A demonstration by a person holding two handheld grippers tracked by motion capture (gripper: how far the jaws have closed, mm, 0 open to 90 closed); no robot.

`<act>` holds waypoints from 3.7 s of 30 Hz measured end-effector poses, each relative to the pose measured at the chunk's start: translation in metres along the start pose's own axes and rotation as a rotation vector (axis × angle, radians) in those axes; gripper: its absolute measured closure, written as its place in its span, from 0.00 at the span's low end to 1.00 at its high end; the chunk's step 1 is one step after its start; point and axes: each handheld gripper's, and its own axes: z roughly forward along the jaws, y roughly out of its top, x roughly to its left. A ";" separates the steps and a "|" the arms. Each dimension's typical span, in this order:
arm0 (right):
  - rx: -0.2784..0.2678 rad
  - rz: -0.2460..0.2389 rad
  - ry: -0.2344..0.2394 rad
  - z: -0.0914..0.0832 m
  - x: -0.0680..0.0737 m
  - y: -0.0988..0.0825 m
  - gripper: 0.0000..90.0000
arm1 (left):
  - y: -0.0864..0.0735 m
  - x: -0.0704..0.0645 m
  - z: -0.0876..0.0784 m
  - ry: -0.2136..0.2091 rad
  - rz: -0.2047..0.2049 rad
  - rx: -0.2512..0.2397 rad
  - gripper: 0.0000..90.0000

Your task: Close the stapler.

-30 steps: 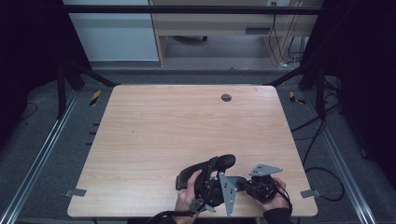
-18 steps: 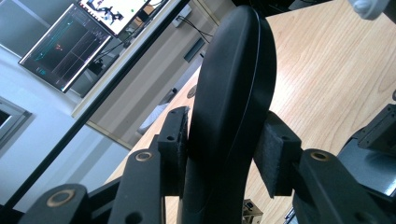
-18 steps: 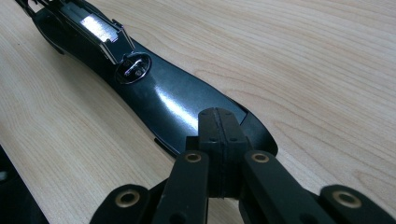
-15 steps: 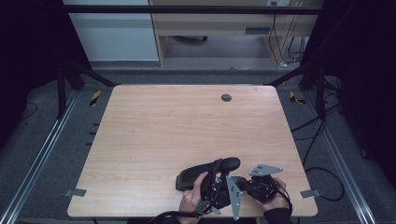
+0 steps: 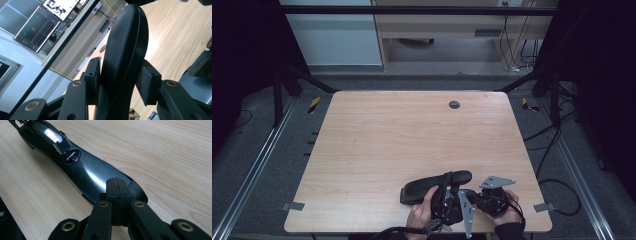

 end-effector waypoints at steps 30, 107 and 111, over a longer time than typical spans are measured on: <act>-0.010 -0.030 0.009 0.000 -0.002 -0.001 1.00 | 0.000 -0.024 0.010 -0.008 0.114 0.023 0.63; -0.177 0.067 -0.088 -0.036 -0.028 0.004 1.00 | -0.047 0.081 -0.008 -0.212 -0.239 0.108 0.42; -0.186 0.068 -0.088 -0.038 -0.028 0.005 1.00 | -0.061 0.092 -0.007 -0.215 -0.284 0.125 0.41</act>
